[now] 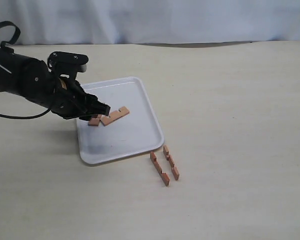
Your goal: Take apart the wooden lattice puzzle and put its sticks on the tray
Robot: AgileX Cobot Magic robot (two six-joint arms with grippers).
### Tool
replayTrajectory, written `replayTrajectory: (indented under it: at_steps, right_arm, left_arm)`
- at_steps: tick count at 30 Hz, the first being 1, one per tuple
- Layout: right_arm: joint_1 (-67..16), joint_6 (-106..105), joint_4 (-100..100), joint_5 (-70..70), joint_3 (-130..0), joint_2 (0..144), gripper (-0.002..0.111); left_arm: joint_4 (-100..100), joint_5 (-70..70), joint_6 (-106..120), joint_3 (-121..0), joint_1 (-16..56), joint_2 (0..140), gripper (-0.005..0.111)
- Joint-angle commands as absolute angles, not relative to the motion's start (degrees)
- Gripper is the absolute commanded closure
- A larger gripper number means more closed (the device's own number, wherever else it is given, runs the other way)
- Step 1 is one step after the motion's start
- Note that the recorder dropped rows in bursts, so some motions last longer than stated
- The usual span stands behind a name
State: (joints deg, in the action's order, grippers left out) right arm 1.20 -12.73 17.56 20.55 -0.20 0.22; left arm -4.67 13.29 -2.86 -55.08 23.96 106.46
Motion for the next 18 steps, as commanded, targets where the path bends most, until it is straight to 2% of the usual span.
replayTrajectory:
  at_steps: [1,7,18]
  right_arm:
    - [1.4,-12.7,17.5,19.8,0.0,0.7,0.104]
    - [1.4,-12.7,17.5,19.8,0.0,0.7,0.104]
    - [1.4,-12.7,17.5,19.8,0.0,0.7,0.104]
  left_arm:
    - [-6.2,16.4,-2.9,-54.8,24.0,104.5,0.057]
    - [-6.8,22.4,-2.1,-54.8,26.3,98.6,0.057]
    - [-7.9,24.2,0.9,-54.8,46.2,96.5,0.057]
